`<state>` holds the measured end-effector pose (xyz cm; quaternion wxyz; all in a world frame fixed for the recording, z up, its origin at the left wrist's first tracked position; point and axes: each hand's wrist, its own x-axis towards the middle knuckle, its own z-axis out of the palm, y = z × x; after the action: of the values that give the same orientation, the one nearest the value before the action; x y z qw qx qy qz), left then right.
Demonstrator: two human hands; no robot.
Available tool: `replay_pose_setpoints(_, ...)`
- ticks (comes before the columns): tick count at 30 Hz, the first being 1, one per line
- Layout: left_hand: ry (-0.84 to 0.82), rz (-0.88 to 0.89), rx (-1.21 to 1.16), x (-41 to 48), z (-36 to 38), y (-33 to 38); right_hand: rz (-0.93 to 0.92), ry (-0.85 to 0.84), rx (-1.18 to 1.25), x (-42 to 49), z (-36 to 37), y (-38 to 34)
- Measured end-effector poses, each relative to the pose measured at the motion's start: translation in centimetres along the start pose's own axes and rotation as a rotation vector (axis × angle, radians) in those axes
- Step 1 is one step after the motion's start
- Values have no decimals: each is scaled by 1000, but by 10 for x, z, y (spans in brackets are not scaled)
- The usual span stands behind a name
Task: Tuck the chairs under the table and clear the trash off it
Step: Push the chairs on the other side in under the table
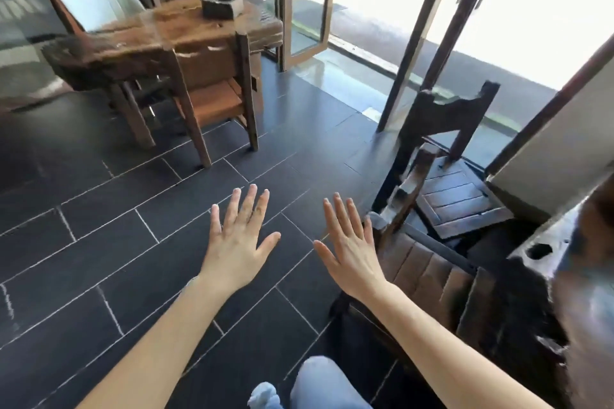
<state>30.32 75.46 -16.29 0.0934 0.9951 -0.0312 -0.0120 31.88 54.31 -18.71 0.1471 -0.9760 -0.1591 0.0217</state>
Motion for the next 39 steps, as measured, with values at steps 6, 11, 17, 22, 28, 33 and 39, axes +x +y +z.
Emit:
replay_pose_setpoints(6,-76,239,-21,126,7,14,251,43,53,76,5,38)
replay_pose_setpoints(11,-47,317,-32,246,6,24,317,86,98,173,-5,87)
replay_pose_setpoints(17,-48,507,45,366,6,63,408,141,145,269,-36,140)
replay_pose_setpoints(22,-135,698,28,430,16,119,589,186,119,280,-49,177)
replay_pose_setpoints(28,-267,1054,-32,461,54,214,940,213,59,248,-51,218)
replay_pose_setpoints(33,-371,1376,11,477,79,283,1326,263,103,221,-45,230)
replay_pose_setpoints(39,-466,1748,120,498,104,325,1748,365,139,216,-27,213)
